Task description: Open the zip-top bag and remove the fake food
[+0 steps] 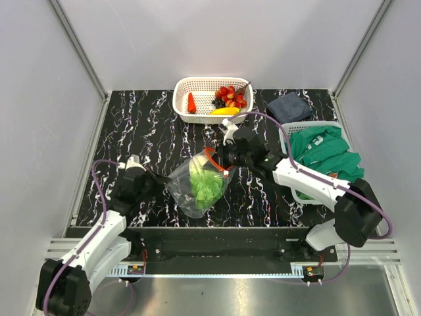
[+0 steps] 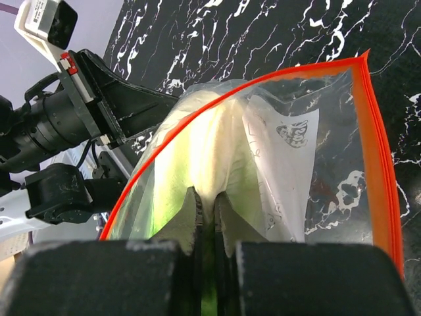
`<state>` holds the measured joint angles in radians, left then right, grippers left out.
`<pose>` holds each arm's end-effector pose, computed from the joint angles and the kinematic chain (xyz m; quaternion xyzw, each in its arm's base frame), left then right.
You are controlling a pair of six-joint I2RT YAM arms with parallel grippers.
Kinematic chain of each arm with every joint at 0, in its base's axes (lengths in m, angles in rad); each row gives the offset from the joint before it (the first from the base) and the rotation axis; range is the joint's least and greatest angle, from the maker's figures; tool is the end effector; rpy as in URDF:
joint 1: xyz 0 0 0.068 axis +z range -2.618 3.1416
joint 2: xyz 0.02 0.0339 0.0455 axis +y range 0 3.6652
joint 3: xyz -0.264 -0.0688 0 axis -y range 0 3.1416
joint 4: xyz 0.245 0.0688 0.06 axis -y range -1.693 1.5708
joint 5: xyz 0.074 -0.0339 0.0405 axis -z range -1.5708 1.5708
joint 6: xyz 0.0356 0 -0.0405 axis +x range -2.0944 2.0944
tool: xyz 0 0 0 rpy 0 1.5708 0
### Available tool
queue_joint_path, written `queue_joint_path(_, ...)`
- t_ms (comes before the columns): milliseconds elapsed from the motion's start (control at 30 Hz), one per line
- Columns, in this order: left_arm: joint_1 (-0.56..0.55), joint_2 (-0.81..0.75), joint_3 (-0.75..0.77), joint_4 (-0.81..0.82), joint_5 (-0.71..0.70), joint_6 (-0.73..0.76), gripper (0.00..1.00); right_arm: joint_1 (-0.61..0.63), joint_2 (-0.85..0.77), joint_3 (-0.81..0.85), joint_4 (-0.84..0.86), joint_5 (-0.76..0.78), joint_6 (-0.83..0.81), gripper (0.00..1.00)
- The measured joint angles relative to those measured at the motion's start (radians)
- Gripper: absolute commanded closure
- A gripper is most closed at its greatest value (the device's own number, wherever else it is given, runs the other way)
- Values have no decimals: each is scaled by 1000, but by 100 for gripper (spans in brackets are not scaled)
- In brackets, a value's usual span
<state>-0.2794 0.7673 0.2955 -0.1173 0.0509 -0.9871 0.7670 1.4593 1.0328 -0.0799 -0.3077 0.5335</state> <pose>0.1596 -0.0477 0.1780 -0.2942 0.8312 -0.2969 0.3666 0.2322 0.2388 0.2768 -0.1764 0.8367 0.4087 0.3192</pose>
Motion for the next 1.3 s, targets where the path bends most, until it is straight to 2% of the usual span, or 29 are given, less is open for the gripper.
queue_joint_path(133,0,-5,-6,13,11,3,100,-4,-12,0,-19,11,-6,100)
queue_joint_path(267,0,-48,-7,14,26,25,100,-24,-19,0,-29,-17,-1,94)
queue_joint_path(400,5,-71,-7,7,35,57,100,-43,40,1,6,-73,25,67)
queue_joint_path(433,6,-69,-7,3,36,63,100,-45,69,1,19,-81,28,54)
queue_joint_path(500,7,-51,-7,-3,42,75,100,-48,138,1,29,-91,37,49)
queue_joint_path(567,8,-29,-7,-9,47,84,100,-48,195,1,21,-100,39,36)
queue_joint_path(667,8,-5,-7,-16,55,97,100,-47,219,4,-32,-97,31,24)
queue_joint_path(733,8,3,-7,-17,58,102,100,-47,219,23,-74,-92,15,24)
queue_joint_path(833,8,18,-7,-16,61,106,100,-47,204,48,-109,-77,-4,32)
queue_joint_path(933,8,31,-7,-14,69,108,100,-47,172,61,-135,-76,-19,50)
queue_joint_path(1000,8,34,-7,-11,73,107,100,-44,159,75,-146,-78,-23,69)
queue_joint_path(1067,8,34,-7,-4,77,108,100,-35,160,89,-147,-79,-32,75)
queue_joint_path(1167,8,37,-7,2,78,107,100,-20,163,94,-141,-90,-31,75)
queue_joint_path(1300,8,42,-7,3,82,107,100,-11,187,94,-111,-108,-25,59)
